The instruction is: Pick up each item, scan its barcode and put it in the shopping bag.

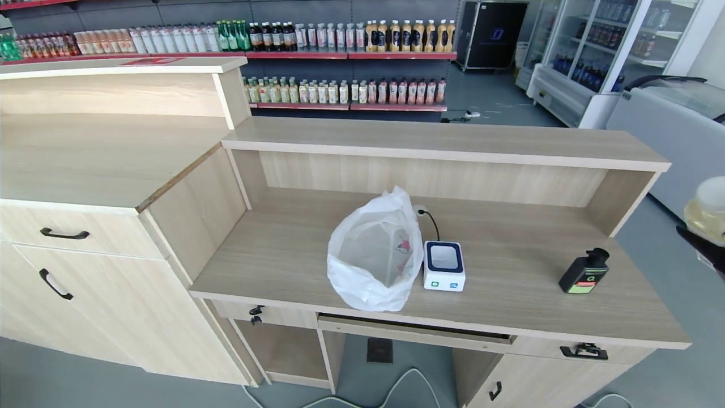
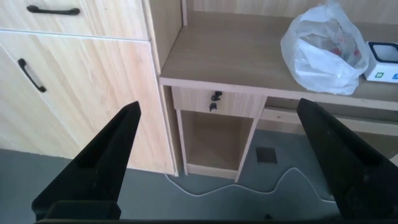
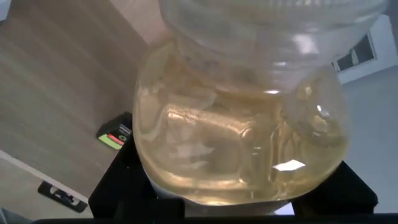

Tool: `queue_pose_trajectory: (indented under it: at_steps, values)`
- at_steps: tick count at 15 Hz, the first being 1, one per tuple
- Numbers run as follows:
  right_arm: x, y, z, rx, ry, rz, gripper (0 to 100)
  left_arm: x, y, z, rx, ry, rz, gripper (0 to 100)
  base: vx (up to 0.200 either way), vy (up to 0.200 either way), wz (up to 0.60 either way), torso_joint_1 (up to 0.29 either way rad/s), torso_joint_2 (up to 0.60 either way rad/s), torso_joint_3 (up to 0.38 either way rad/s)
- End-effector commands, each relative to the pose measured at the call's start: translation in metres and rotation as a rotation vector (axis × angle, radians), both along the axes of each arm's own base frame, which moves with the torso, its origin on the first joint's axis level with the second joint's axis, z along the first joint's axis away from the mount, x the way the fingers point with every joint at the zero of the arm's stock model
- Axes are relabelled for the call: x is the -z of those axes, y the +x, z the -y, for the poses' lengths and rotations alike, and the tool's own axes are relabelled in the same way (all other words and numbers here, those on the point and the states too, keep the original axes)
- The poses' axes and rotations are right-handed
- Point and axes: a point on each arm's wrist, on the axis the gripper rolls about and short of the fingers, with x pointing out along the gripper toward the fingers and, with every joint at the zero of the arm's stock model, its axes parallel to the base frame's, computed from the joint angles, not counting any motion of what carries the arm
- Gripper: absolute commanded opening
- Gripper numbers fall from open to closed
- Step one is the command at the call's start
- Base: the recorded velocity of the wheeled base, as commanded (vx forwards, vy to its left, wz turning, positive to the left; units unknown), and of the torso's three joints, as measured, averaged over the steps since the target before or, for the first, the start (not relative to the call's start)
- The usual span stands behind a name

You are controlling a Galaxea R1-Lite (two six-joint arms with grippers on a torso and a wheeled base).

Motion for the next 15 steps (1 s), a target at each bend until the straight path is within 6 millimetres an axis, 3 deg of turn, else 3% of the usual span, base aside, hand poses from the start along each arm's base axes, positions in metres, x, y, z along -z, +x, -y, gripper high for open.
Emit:
queue_pose_trajectory:
  at_steps: [1, 6, 12, 15]
  values:
    - [0.004, 0.006, 0.001, -0.010, 0.004, -0.009, 0, 0.000, 0.000, 0.000, -0.001, 0.000, 0.000, 100, 0.000, 0.000, 0.60, -0.002, 0.01, 0.002]
    - [0.012, 0.033, 0.001, -0.091, -0.023, 0.013, 0, 0.000, 0.000, 0.000, -0.001, 0.000, 0.000, 100, 0.000, 0.000, 0.60, 0.007, 0.00, 0.003]
    - [0.051, 0.094, 0.017, -0.304, 0.041, -0.109, 0, 0.000, 0.000, 0.000, -0.001, 0.000, 0.000, 100, 0.000, 0.000, 0.00, 0.000, 0.00, 0.000]
    - [0.070, 0.107, 0.020, -0.367, 0.066, -0.159, 0, 0.000, 0.000, 0.000, 0.001, 0.000, 0.000, 100, 0.000, 0.000, 0.00, 0.000, 0.00, 0.000]
